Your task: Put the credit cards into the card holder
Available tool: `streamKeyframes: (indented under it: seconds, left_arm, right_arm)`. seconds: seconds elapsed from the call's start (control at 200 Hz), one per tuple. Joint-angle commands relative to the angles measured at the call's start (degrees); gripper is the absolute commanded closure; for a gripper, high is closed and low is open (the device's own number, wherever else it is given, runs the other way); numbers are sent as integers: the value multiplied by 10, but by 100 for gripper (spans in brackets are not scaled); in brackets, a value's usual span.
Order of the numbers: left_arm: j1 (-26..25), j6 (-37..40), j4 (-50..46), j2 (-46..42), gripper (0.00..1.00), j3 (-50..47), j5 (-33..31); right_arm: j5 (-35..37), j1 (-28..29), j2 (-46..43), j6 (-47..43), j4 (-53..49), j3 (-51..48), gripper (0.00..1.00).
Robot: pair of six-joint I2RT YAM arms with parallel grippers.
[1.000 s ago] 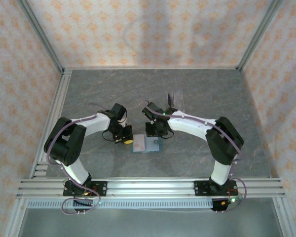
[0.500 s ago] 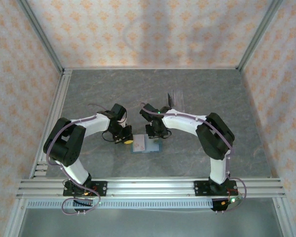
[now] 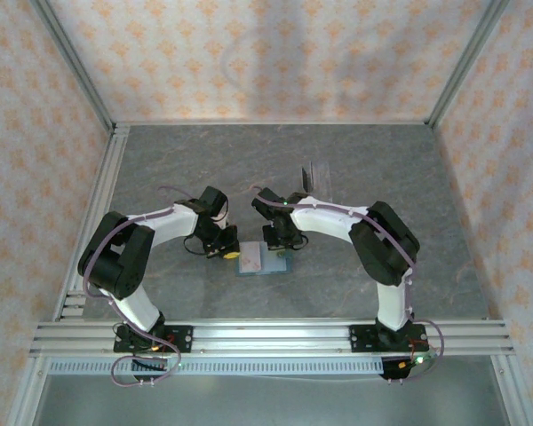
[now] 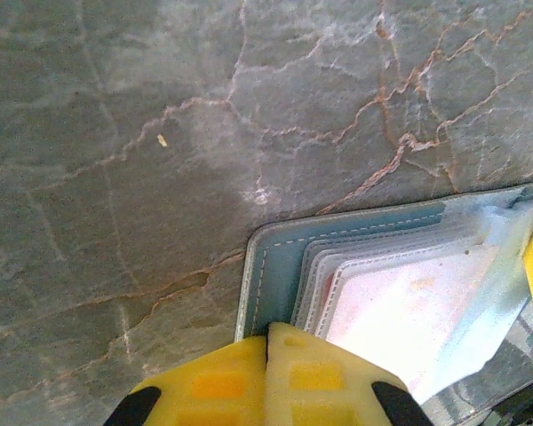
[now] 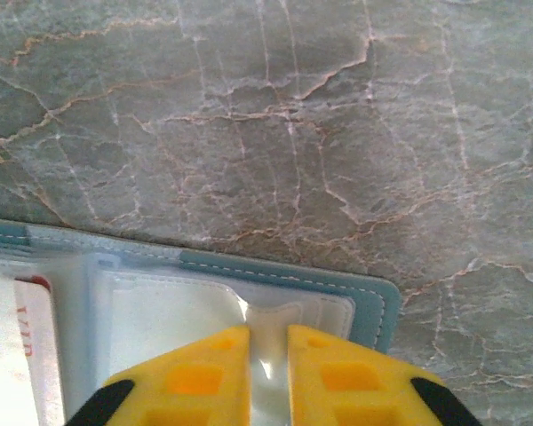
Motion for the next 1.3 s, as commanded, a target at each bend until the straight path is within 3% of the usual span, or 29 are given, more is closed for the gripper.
streamKeyframes:
  seconds: [0.0,0.24,0.836,1.291]
  left_arm:
    - [-8,1,-26,10,100,-22,-14]
    - [-8,2,-26,10,100,-24,-14]
    - [-16,-5,-17,13,100,-29,-14]
    - [-22,-11,-10,12,100,-31,-14]
  right_arm:
    - [0,2,13,6,-1,-21,86]
    - [0,2,4,1,-14,-10,100]
    - [0,9,-21,-7,-59,61,100]
    - [-26,29,9,12,-120,118,100]
